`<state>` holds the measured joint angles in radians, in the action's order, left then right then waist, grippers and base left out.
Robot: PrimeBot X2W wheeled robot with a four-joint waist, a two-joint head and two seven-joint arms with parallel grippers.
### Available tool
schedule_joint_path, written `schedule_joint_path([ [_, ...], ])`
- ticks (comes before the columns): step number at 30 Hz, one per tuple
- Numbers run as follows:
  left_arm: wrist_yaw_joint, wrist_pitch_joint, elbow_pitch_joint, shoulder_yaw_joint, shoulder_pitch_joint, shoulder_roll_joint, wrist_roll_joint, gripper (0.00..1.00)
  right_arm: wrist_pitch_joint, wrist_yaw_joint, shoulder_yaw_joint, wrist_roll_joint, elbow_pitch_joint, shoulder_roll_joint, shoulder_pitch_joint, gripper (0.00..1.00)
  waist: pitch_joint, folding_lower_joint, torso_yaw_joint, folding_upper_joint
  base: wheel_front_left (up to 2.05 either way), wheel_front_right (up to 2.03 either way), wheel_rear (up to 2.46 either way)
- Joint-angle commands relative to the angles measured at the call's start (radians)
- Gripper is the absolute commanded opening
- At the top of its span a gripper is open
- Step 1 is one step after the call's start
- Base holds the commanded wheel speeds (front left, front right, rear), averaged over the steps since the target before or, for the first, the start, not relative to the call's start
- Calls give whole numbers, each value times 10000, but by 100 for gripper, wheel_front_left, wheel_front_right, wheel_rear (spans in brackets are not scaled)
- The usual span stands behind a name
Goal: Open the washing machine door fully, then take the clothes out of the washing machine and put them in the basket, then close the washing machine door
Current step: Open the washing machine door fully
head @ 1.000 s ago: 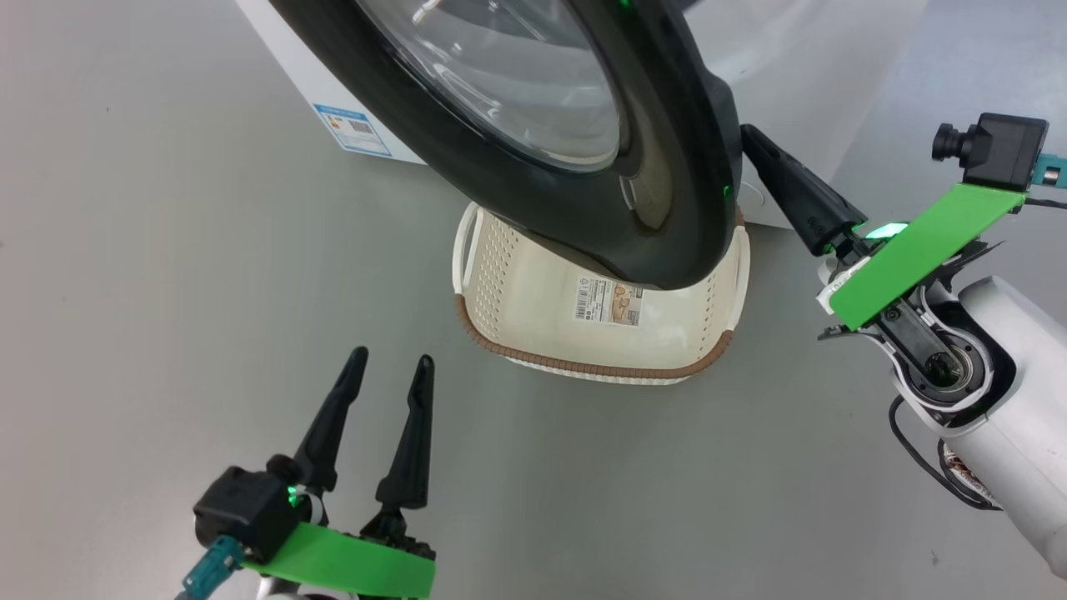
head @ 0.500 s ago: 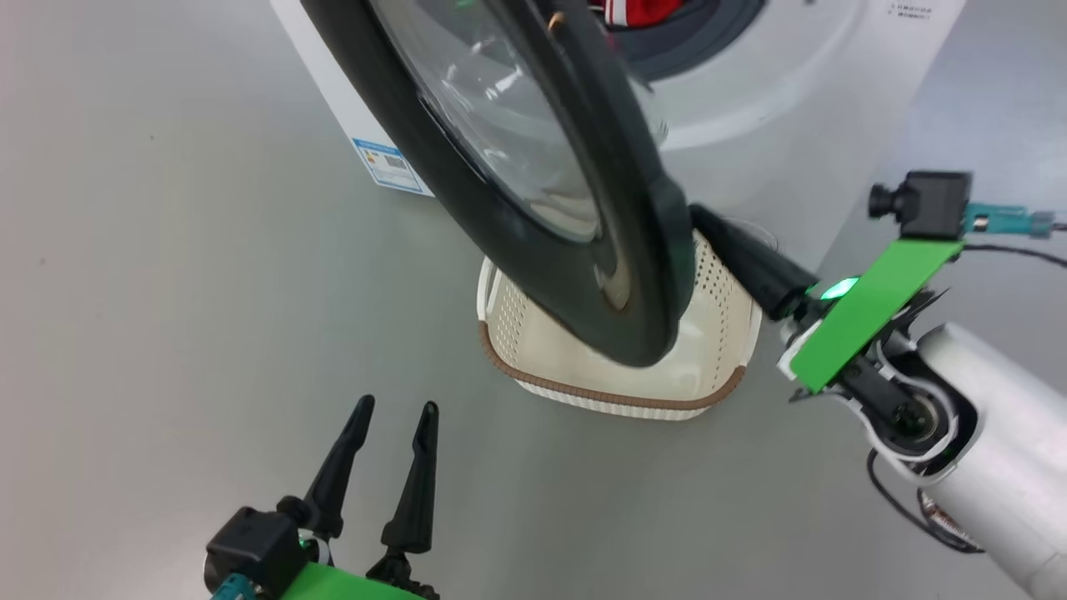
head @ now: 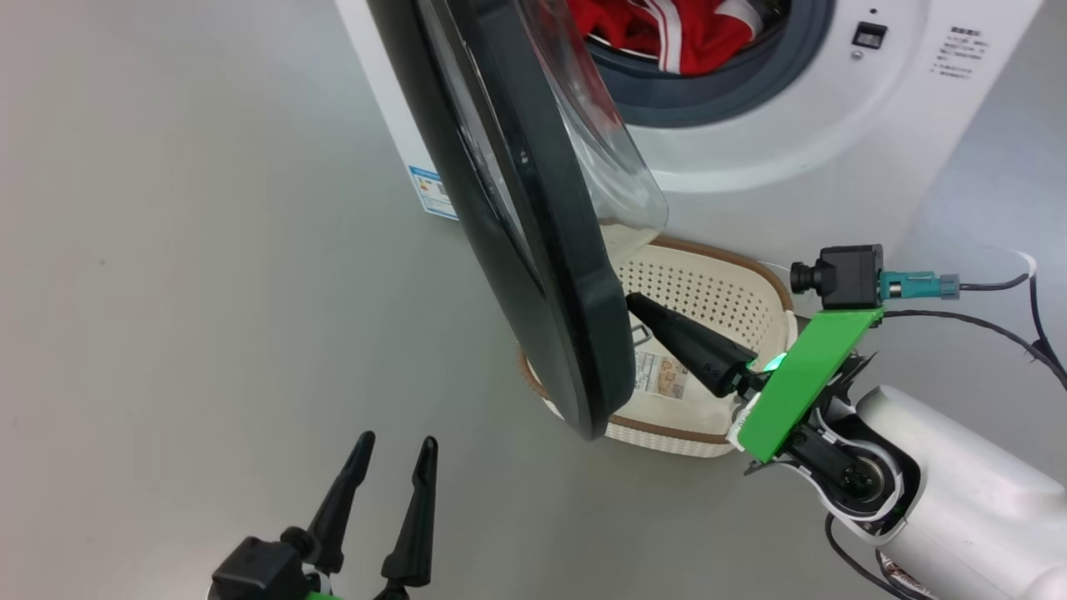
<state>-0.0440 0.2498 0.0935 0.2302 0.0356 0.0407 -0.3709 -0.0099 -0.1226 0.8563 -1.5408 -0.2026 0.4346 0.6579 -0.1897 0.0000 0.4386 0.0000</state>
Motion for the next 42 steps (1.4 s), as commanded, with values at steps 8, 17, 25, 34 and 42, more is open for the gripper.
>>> schedule_joint_path([
  [8,-2,120,-102,-320,-197,95,96,100,-77,-81,380,-98,99,-514,-197,0,330,0,699,0,0,0,0],
  [17,73,120,-135,-550,-408,95,73,100,39,-81,693,-135,-43,-945,-30,0,399,0,819,0,0,0,0],
  [25,230,120,-189,-703,-473,95,-23,100,161,-81,936,-148,-249,-1399,288,0,325,0,897,0,0,0,0],
  [34,435,120,-445,-916,-584,95,-180,100,291,-81,1263,-104,-553,-1934,698,0,208,0,989,0,0,0,0],
  [42,515,120,-531,-978,-632,95,-237,100,236,-81,1459,-145,-845,-2328,959,0,174,0,1023,0,0,0,0],
])
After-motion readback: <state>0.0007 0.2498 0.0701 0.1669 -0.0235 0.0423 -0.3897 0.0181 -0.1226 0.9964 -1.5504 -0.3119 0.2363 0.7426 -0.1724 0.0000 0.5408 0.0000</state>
